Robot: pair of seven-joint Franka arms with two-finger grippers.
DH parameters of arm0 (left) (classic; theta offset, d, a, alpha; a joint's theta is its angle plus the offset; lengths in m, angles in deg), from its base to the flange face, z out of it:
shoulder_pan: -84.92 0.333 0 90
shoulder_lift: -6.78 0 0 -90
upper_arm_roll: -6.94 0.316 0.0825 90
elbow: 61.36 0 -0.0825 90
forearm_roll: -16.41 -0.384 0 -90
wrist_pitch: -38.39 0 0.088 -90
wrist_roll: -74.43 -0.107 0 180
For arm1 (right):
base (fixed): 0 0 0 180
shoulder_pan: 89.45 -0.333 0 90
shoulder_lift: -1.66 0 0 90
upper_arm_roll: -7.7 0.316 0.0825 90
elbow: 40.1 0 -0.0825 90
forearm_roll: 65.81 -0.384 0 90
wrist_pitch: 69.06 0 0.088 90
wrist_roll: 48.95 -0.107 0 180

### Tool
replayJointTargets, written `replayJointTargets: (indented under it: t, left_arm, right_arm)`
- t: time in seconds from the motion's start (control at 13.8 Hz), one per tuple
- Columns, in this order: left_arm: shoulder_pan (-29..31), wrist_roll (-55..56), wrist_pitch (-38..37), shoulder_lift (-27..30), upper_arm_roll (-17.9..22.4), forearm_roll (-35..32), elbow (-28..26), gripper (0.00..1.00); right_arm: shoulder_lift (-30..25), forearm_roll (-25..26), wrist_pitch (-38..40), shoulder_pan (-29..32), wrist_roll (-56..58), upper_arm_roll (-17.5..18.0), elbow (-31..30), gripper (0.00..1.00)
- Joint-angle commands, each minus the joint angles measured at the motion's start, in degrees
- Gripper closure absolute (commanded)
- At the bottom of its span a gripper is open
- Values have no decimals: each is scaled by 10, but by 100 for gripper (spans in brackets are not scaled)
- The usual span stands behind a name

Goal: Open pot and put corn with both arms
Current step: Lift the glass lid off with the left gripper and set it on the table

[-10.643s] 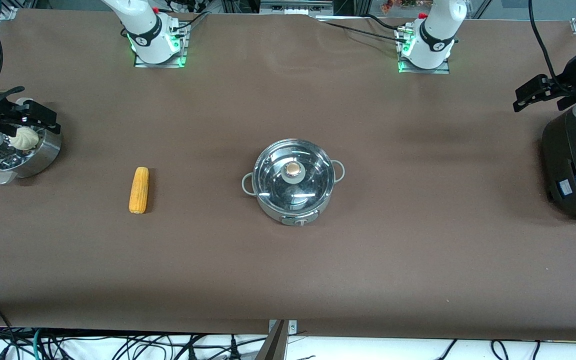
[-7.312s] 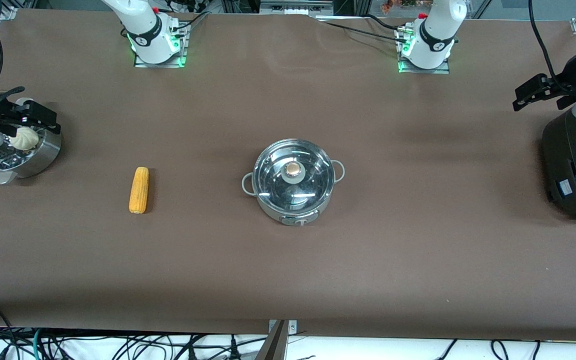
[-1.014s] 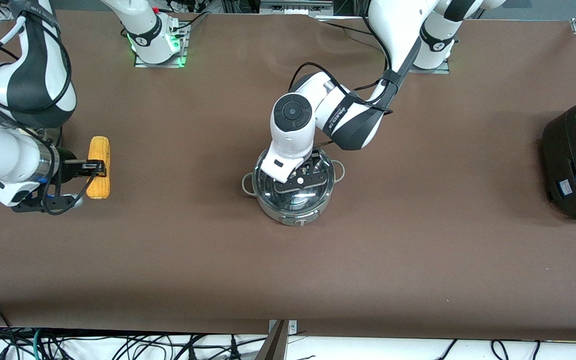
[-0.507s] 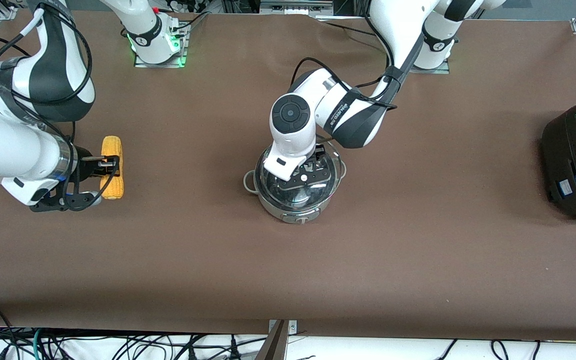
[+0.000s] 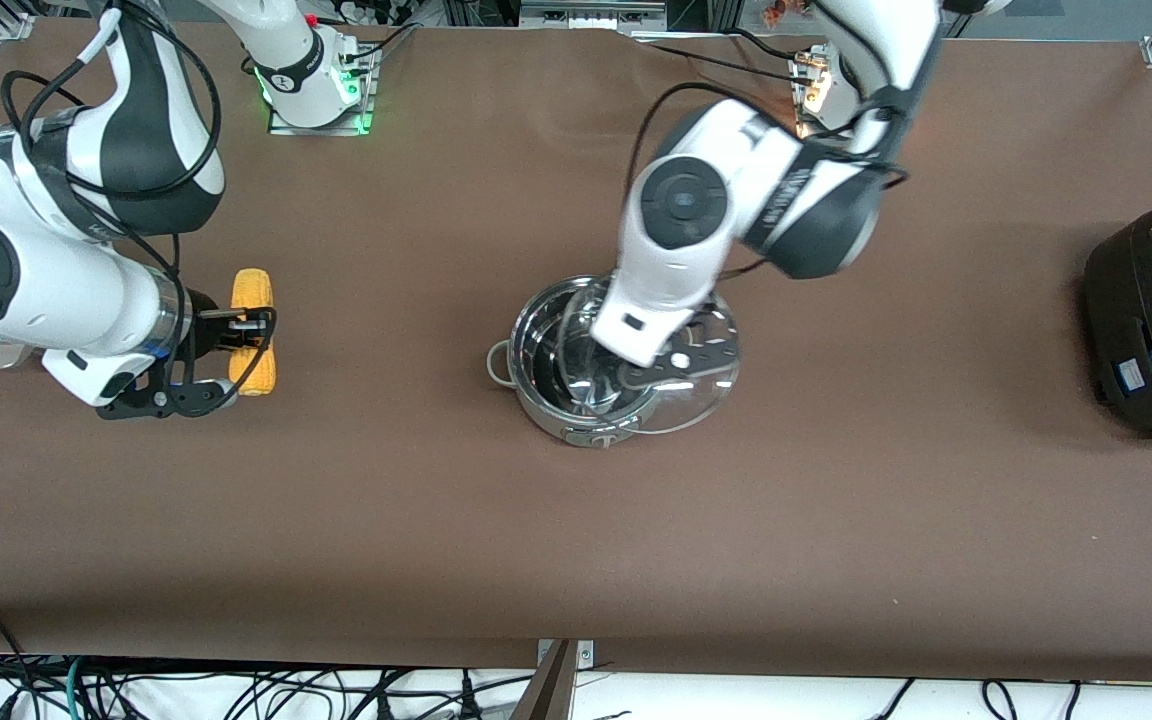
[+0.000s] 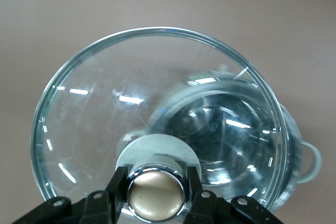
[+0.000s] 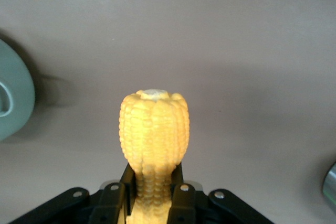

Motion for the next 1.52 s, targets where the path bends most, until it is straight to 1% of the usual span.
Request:
replayJointTargets:
  t: [0.0,0.07,0.22,0.29,0.43,0.51,0.58,0.65,0.72,0.87,1.01,1.16,1.23,1.38,1.45]
  left_arm:
    - [81,-105,4,118,-20,10,-148,100]
    - [105,-147,8,144,-20,10,-187,100]
    - [149,-227,22,180,-20,8,-245,100]
    - [167,-259,34,197,-19,6,-275,100]
    - [207,-329,80,232,-16,3,-351,100]
    - [226,-368,112,247,-8,3,-394,100]
    - [241,-408,143,257,3,3,-429,100]
    - [248,-446,164,260,17,3,-452,100]
    - [258,-485,189,259,37,3,-473,100]
    - [271,-553,252,257,57,3,-516,100]
    - [275,-559,321,244,61,4,-564,100]
    - [276,-561,407,217,62,4,-611,100]
    - [276,-561,434,202,62,4,-624,100]
    - [276,-561,445,181,62,4,-629,100]
    - [276,-562,446,180,62,4,-631,100]
  right_arm:
    - [11,-8,7,-21,-73,28,33,100]
    - [16,-7,5,-27,-99,43,44,100]
    - [26,-8,-16,-44,-141,70,52,100]
    - [33,-8,-37,-53,-161,86,52,100]
    - [58,-8,-99,-82,-229,124,54,100]
    - [74,-7,-133,-101,-276,135,59,100]
    - [88,-7,-157,-121,-310,135,68,100]
    - [102,-5,-168,-138,-318,134,82,100]
    - [119,-4,-172,-149,-318,134,100,100]
    - [155,7,-176,-177,-319,131,138,100]
    - [172,35,-183,-187,-315,132,148,100]
    - [183,46,-197,-192,-314,132,148,100]
    - [191,47,-206,-192,-312,132,147,100]
    - [206,47,-224,-192,-302,132,147,100]
    - [216,47,-230,-193,-297,132,147,100]
